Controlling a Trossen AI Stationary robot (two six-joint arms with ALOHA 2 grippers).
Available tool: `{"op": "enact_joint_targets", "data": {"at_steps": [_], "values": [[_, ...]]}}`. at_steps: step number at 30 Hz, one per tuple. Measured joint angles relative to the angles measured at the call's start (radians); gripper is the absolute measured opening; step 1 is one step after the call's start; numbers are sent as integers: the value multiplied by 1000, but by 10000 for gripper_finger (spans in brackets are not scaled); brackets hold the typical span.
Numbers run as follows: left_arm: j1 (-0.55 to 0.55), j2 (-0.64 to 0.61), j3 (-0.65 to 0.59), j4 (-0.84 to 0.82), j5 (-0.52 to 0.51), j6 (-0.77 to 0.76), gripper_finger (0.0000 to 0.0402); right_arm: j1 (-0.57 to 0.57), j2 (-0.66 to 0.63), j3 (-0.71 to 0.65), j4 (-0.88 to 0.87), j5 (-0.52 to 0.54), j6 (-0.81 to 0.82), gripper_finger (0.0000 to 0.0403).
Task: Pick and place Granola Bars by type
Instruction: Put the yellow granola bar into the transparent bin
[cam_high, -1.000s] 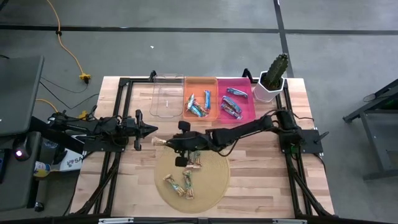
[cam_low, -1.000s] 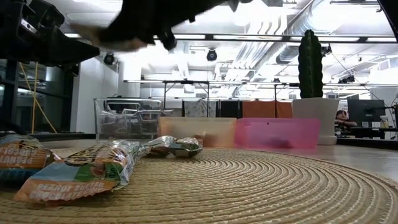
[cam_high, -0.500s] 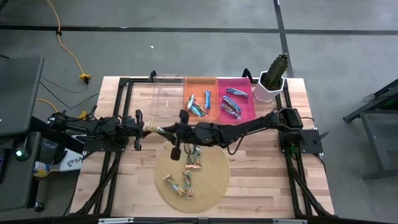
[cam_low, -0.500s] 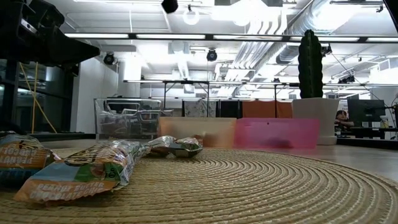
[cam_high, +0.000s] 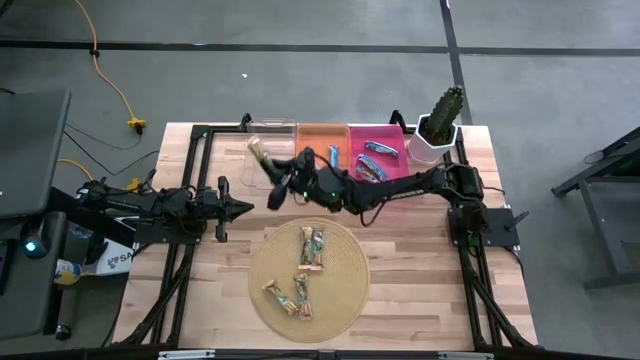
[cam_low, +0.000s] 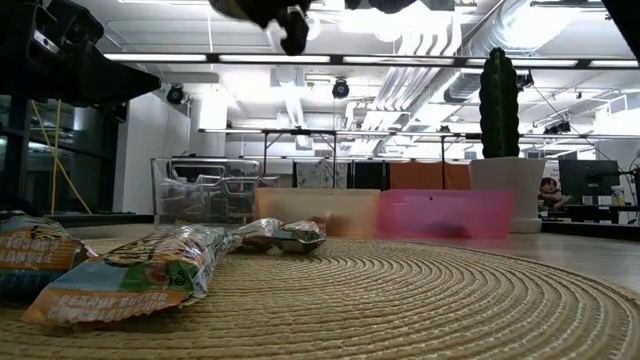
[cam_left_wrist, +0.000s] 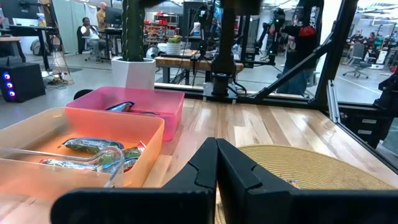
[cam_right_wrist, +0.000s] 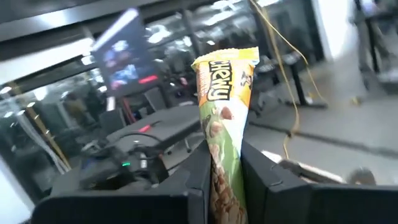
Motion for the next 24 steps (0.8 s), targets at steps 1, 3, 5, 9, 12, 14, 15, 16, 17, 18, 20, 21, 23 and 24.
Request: {"op": "enact_joint_targets", "data": {"at_steps": [1, 3, 5, 9, 12, 14, 15, 16, 17, 18, 20, 21, 23, 24], "values": [[0, 0, 0, 0, 0, 0, 1, -16, 0, 0, -22, 2, 44, 42], [0, 0, 0, 0, 0, 0, 1, -48, 0, 0, -59, 3, 129, 45], [0, 0, 0, 0, 0, 0, 1, -81, 0, 0, -102, 3, 202, 47], [0, 0, 0, 0, 0, 0, 1, -142, 0, 0, -192, -3, 320, 47], [0, 0, 0, 0, 0, 0, 1, -177, 11, 0, -213, -41, 386, 47], [0, 0, 0, 0, 0, 0, 1, -192, 32, 0, -206, -74, 436, 48], [0, 0, 0, 0, 0, 0, 1, -197, 45, 0, -201, -91, 467, 49], [0, 0, 0, 0, 0, 0, 1, -201, 60, 0, -194, -106, 499, 50], [0, 0, 0, 0, 0, 0, 1, -204, 74, 0, -184, -124, 533, 50], [0, 0, 0, 0, 0, 0, 1, -206, 89, 0, -179, -133, 564, 50], [0, 0, 0, 0, 0, 0, 1, -206, 118, 0, -148, -129, 615, 50], [0, 0, 0, 0, 0, 0, 1, -205, 133, 0, -126, -118, 635, 50], [0, 0, 0, 0, 0, 0, 1, -205, 161, 0, -87, -102, 677, 51], [0, 0, 0, 0, 0, 0, 1, -205, 173, 0, -68, -95, 696, 51]]}}
